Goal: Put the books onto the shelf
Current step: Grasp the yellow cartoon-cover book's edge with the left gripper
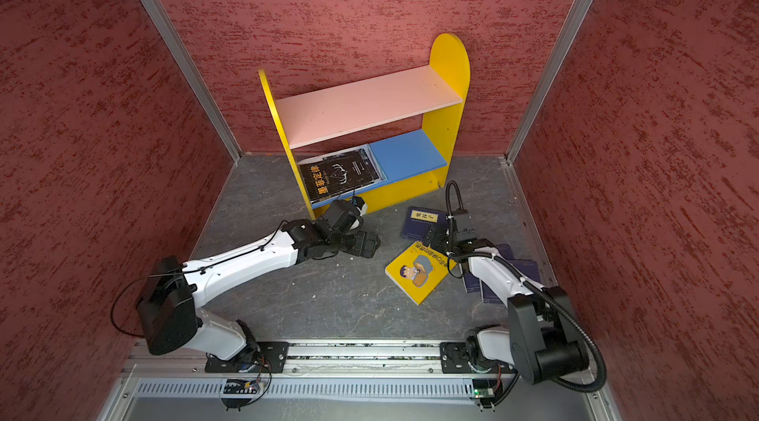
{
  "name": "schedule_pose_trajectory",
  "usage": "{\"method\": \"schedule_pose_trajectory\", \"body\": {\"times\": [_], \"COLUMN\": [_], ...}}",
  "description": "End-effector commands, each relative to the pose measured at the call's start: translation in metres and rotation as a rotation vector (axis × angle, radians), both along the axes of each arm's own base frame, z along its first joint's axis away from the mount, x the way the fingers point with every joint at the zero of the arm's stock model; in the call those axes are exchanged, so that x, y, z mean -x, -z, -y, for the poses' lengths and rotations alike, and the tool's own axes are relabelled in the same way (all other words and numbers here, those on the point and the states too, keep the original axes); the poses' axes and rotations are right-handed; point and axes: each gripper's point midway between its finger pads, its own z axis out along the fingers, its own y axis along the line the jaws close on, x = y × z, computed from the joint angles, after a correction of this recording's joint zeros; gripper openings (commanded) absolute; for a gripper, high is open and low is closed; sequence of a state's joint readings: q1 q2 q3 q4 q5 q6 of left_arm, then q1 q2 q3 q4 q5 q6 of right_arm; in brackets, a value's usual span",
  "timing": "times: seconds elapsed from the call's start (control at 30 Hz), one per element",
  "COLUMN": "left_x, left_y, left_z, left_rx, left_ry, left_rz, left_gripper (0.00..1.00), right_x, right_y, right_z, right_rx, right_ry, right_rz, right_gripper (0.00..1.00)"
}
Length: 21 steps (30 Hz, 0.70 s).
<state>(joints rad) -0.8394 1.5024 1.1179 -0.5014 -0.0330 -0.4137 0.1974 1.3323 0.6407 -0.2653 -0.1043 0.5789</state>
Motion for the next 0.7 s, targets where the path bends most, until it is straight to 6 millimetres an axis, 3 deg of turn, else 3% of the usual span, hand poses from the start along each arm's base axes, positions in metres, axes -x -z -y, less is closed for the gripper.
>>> {"method": "schedule_pose_trajectory", "body": {"times": [0.0, 0.27, 0.47, 0.67], "left_x": [-0.003, 0.000, 0.000, 0.009], "left_y": [-0.007, -0.008, -0.005, 0.006], "left_z": [-0.002, -0.013, -0.007, -0.001], "left_rx": [-0.004, -0.003, 0.002, 0.008], "left_ry": [-0.003, -0.030, -0.014, 0.025], "left_rz": [0.017, 0.027, 0.011, -0.046], "left_gripper": [0.99, 0.99, 0.99, 0.99], "right_x": [-0.014, -0.021, -0.034, -0.025], "right_y": [-0.003, 0.005, 0.015, 0.025], "right_z": [0.003, 0.037, 0.024, 0.015], "right_rx": [0.023, 0.203, 0.154, 0.128], "right_ry": [0.007, 0.103, 0.061, 0.023], "right_rz": [0.017, 0.002, 0.000, -0.093], "right_gripper": [0.99, 0.99, 0.99, 0.98]}}
